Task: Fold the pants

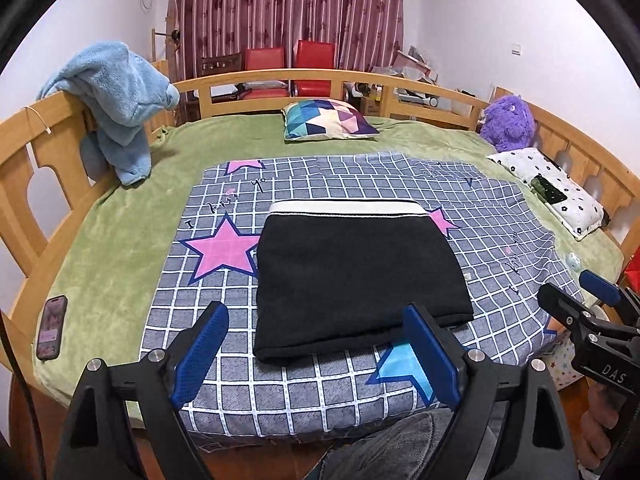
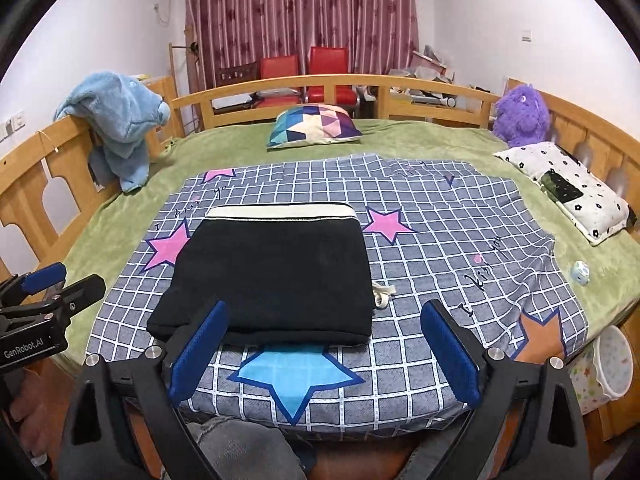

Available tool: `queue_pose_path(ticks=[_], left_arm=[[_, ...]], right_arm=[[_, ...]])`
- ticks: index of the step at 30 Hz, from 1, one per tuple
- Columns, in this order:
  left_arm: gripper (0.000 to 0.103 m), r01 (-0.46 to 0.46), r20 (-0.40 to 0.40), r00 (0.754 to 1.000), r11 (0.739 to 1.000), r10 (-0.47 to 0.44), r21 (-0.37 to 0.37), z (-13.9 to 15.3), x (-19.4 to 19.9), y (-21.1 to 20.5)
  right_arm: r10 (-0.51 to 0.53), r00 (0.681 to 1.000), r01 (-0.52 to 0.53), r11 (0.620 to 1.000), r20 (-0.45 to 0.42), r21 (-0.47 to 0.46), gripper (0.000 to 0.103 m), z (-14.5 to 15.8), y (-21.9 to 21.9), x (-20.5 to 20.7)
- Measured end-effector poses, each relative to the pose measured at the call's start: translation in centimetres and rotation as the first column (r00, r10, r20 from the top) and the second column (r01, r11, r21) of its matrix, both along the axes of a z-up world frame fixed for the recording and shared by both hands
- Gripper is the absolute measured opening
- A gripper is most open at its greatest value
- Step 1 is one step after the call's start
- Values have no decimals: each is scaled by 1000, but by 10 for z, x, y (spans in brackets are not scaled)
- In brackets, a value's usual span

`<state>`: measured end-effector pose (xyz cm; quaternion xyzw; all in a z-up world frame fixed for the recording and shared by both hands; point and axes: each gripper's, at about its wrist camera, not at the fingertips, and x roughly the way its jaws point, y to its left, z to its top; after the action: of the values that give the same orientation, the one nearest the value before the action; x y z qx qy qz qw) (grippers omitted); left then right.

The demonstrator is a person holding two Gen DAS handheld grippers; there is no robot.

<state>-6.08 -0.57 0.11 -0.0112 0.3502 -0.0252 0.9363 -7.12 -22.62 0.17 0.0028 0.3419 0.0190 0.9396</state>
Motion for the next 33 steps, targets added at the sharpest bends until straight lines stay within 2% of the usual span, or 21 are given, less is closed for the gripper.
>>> queue_pose_path(ticks=[33], left_arm=[[89, -19, 3, 1000, 1000, 19, -23, 1, -6, 0]], right_arm=[[-41, 999, 42, 999, -22, 25, 96, -5, 3, -5]])
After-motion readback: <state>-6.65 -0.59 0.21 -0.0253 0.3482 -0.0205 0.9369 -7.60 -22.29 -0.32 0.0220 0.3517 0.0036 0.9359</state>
